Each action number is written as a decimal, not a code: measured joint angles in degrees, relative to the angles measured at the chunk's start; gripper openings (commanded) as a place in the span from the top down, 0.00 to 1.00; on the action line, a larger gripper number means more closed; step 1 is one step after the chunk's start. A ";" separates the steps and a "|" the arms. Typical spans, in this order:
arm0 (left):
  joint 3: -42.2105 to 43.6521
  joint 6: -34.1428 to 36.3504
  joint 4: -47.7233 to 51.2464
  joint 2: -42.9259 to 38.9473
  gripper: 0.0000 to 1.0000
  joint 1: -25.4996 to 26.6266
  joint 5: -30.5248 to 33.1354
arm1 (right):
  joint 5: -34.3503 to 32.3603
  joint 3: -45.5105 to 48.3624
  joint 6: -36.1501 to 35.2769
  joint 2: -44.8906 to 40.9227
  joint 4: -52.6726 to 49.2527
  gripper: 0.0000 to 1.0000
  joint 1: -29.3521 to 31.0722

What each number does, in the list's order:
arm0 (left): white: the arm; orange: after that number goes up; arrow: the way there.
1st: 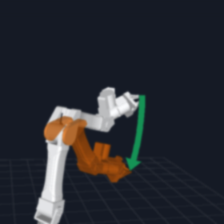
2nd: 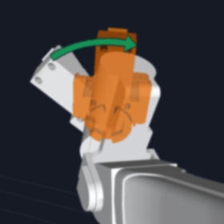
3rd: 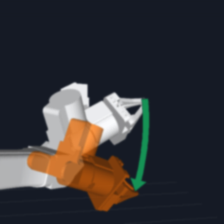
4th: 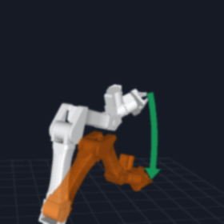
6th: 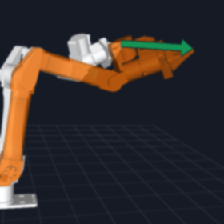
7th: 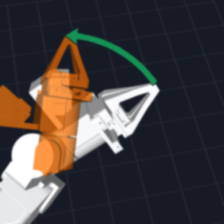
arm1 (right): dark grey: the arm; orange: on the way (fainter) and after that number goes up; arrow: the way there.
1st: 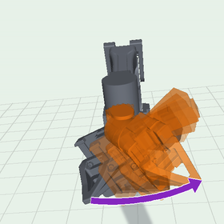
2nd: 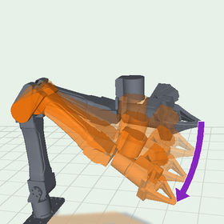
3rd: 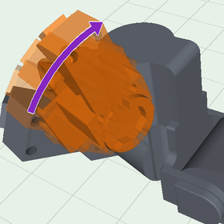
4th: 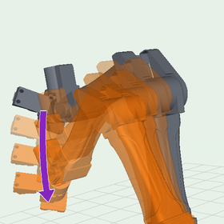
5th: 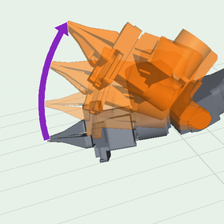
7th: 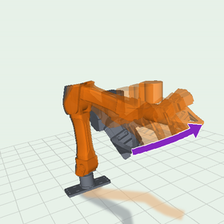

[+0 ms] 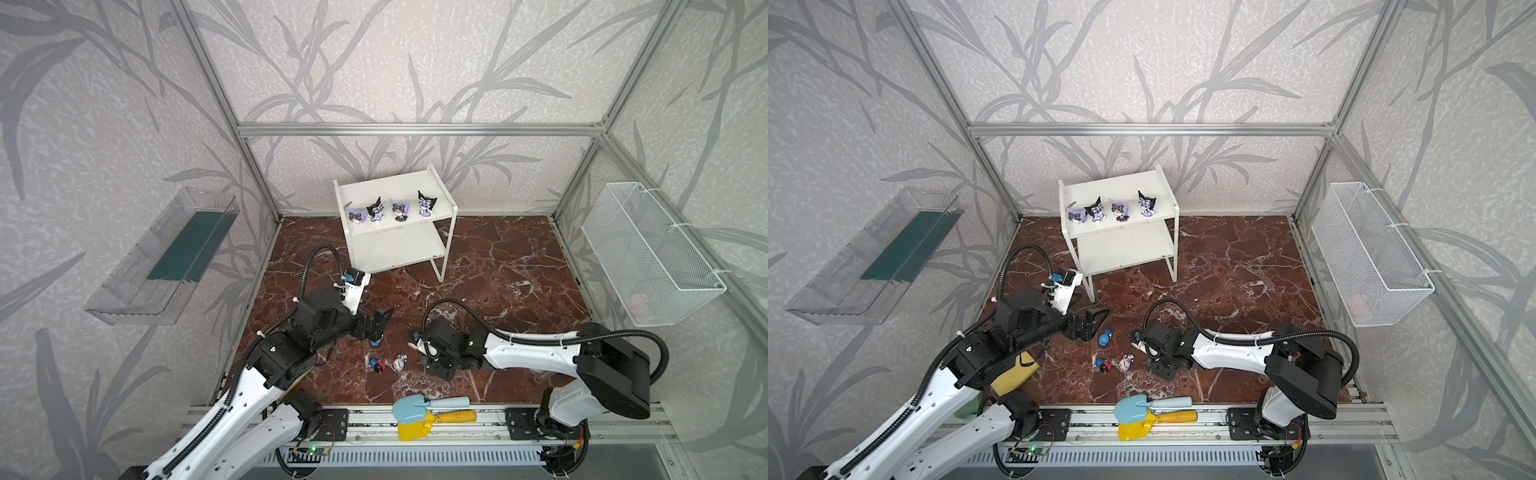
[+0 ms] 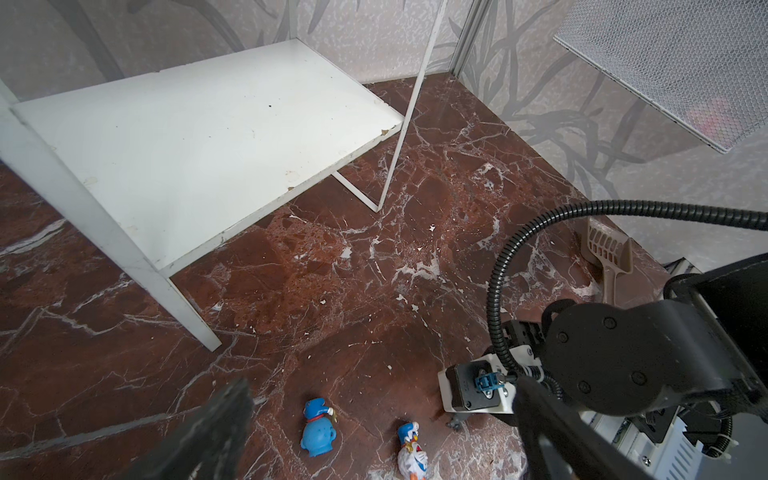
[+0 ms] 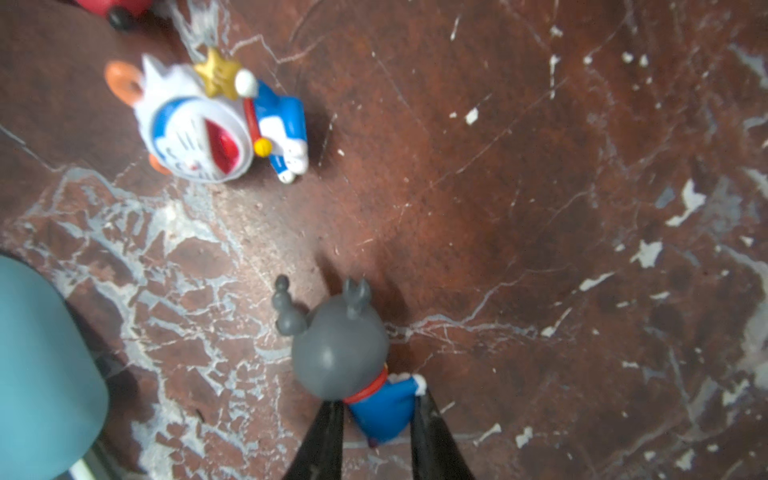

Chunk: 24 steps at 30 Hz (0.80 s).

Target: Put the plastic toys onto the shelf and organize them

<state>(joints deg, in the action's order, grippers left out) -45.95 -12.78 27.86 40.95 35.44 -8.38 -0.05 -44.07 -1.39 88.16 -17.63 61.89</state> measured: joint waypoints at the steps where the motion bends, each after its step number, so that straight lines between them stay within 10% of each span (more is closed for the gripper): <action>1: 0.00 0.07 0.00 0.00 0.01 0.00 0.00 | 0.15 -0.11 -0.26 -0.02 0.15 0.81 0.00; 24: -0.11 4.02 5.40 1.62 0.01 0.02 -5.97 | 15.23 2.60 2.73 -9.97 2.14 0.90 -12.00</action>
<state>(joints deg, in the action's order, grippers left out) -46.06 -8.75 33.26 42.57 35.46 -14.35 15.18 -41.47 1.34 78.19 -15.49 49.89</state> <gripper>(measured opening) 0.993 0.234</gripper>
